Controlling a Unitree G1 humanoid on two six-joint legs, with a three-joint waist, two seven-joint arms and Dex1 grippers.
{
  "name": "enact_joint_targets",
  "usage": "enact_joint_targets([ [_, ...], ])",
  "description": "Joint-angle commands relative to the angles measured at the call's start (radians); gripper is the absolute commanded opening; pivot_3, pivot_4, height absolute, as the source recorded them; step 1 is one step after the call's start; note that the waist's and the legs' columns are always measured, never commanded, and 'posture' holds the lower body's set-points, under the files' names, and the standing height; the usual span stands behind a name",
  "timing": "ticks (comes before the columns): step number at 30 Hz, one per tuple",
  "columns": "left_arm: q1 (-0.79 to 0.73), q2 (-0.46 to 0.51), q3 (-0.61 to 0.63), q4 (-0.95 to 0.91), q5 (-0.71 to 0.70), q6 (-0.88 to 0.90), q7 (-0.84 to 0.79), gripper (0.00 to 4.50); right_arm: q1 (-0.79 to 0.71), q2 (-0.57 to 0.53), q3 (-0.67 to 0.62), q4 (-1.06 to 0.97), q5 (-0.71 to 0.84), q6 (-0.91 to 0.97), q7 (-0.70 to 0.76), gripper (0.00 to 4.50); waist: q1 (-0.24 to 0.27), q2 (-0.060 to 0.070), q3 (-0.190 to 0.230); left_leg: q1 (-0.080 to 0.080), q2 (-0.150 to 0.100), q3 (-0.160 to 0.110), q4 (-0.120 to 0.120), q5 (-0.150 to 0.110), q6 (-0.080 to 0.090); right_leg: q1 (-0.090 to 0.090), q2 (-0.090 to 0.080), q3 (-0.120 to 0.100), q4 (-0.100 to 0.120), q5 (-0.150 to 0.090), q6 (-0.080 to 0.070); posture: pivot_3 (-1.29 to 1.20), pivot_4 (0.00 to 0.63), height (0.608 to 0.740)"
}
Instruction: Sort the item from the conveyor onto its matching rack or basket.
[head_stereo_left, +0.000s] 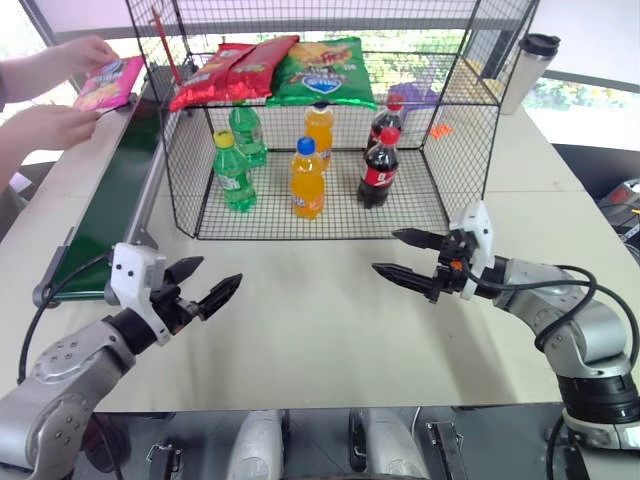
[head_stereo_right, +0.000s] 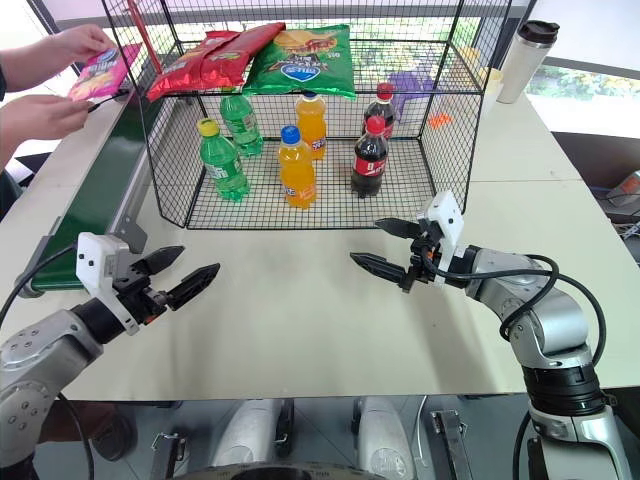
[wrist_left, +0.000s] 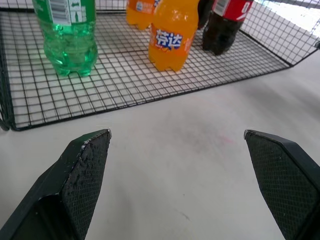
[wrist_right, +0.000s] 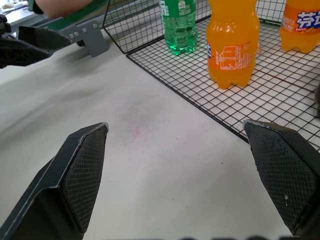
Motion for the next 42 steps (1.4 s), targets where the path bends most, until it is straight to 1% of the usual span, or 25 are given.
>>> enact_joint_targets([
  [1, -0.011, 0.003, -0.008, -0.007, 0.020, -0.039, -0.009, 4.45, -0.010, 0.010, -0.005, -0.023, 0.002, -0.021, -0.002, 4.50, 0.000, 0.000, 0.000, 0.000, 0.000, 0.000, 0.000, 0.000, 0.000, 0.000, 0.000, 0.000, 0.000, 0.000, 0.000, 0.00, 0.150, 0.740],
  [13, -0.013, 0.000, -0.025, 0.002, 0.053, -0.067, -0.011, 4.45, -0.026, 0.020, 0.006, -0.002, -0.018, -0.040, 0.008, 4.50, 0.000, 0.000, 0.000, 0.000, 0.000, 0.000, 0.000, 0.000, 0.000, 0.000, 0.000, 0.000, 0.000, 0.000, 0.000, 0.00, 0.150, 0.740],
  [22, 0.008, -0.005, -0.025, -0.034, 0.057, -0.065, 0.007, 4.45, -0.046, 0.007, 0.016, 0.045, -0.032, -0.056, 0.041, 4.50, 0.000, 0.000, 0.000, 0.000, 0.000, 0.000, 0.000, 0.000, 0.000, 0.000, 0.000, 0.000, 0.000, 0.000, 0.000, 0.00, 0.150, 0.740],
  [31, 0.051, -0.008, 0.020, -0.104, 0.044, -0.051, 0.062, 4.45, -0.095, 0.013, 0.038, 0.126, -0.066, -0.078, 0.082, 4.50, -0.001, 0.000, 0.000, 0.000, 0.000, 0.000, 0.000, 0.000, 0.000, 0.000, 0.000, 0.000, 0.000, 0.000, 0.000, 0.00, 0.150, 0.740],
  [35, 0.064, 0.002, 0.056, -0.131, 0.032, -0.044, 0.084, 4.45, -0.115, 0.022, 0.056, 0.147, -0.074, -0.081, 0.097, 4.50, 0.000, 0.000, 0.000, 0.000, 0.000, 0.000, 0.000, 0.000, 0.000, 0.000, 0.000, 0.000, 0.000, 0.000, 0.000, 0.00, 0.150, 0.740],
  [38, 0.064, 0.037, 0.112, -0.170, 0.023, -0.031, 0.100, 4.45, -0.140, 0.022, 0.067, 0.177, -0.078, -0.081, 0.117, 4.50, -0.001, 0.000, 0.000, 0.000, 0.000, 0.000, 0.000, 0.000, 0.000, 0.000, 0.000, 0.000, 0.001, 0.000, 0.000, 0.00, 0.150, 0.740],
  [42, 0.077, 0.143, 0.277, -0.221, 0.044, -0.009, 0.103, 4.45, -0.206, 0.019, 0.050, 0.248, -0.051, -0.056, 0.158, 4.50, -0.002, 0.000, 0.000, 0.000, 0.000, 0.000, 0.000, 0.000, 0.000, 0.000, 0.000, 0.000, 0.001, 0.000, 0.000, 0.00, 0.150, 0.740],
])
